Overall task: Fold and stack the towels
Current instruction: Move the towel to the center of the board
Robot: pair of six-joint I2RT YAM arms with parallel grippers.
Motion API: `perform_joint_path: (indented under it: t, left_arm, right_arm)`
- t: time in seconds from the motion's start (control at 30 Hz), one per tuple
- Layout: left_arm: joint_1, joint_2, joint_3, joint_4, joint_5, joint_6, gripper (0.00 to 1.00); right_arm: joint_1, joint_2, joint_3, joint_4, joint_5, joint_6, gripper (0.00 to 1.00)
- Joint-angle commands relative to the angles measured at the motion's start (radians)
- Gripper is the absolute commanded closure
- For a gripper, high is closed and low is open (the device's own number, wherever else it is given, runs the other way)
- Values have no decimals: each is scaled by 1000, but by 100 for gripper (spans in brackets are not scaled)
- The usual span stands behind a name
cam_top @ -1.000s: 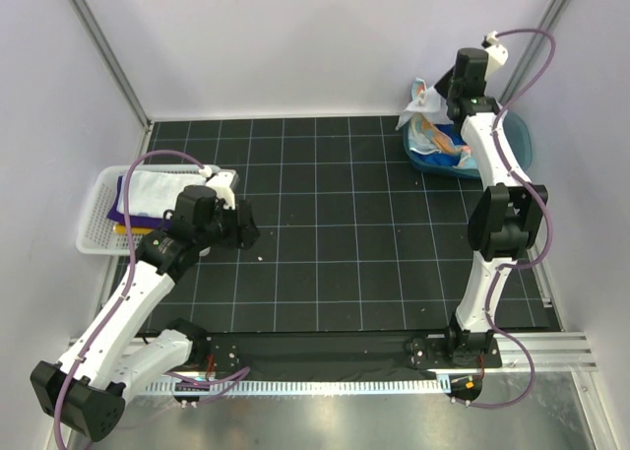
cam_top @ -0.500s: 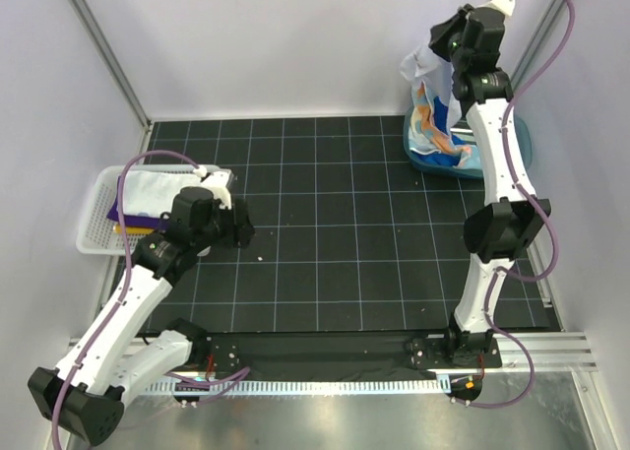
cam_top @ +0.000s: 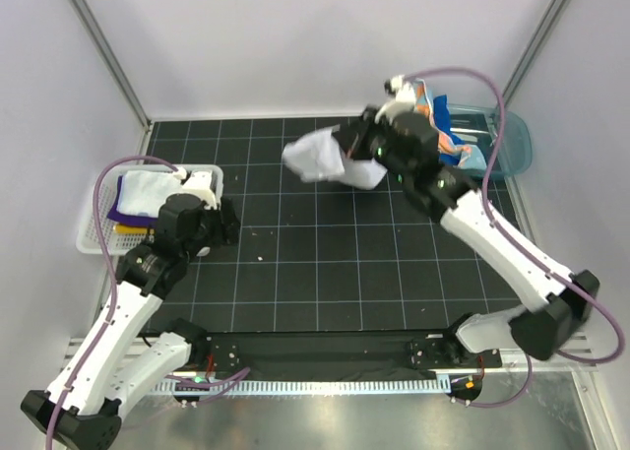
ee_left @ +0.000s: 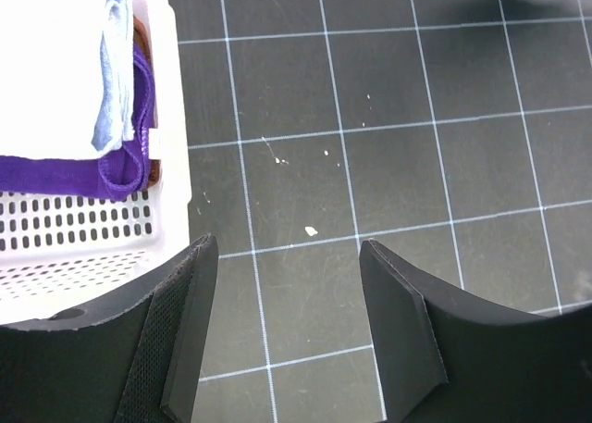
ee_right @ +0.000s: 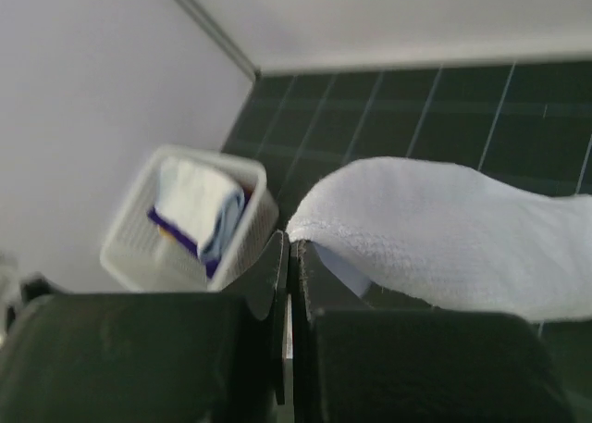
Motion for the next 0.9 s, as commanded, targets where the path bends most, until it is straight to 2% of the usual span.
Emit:
perform_joint_path:
  t: [0.0, 0.07, 0.1, 0.17, 0.27, 0.3, 0.33, 0.5, 0.6, 0.73, 0.87]
  left_arm:
    - [6, 1, 28, 14, -23, -23, 34]
    - [4, 4, 31, 15, -12, -40, 34]
    - [4, 4, 31, 20, -4, -48, 34]
    - [6, 10, 34, 30, 14, -83, 34]
    - [3, 41, 17, 69, 79, -135, 34]
    - [4, 70, 10, 76, 91, -172, 35]
    - [1, 90, 3, 82, 109, -187, 37]
    - [-26, 184, -56, 202, 134, -266, 37]
    - [-57, 273, -52, 257, 129, -296, 37]
    - [-132, 383, -21, 285, 96, -301, 37]
    - [-155, 431, -18, 296, 109, -312, 38]
  right_arm:
    - [89, -143, -355, 196, 43, 129, 99]
    - [154, -213, -554, 218, 58, 161, 99]
    - [238, -230, -609, 216, 85, 167, 99]
    - [328, -271, -754, 216, 133, 203, 99]
    - [519, -306, -924, 293, 190, 321, 99]
    - [574, -309, -952, 305, 223, 341, 99]
    - [708, -306, -977, 313, 298, 362, 99]
    - [1033, -250, -1017, 229, 503, 514, 99]
    - [1039, -216, -1054, 230, 416, 601, 99]
    - [1039, -260, -1135, 233, 458, 674, 96]
    - [1039, -253, -1015, 12, 570, 629, 89]
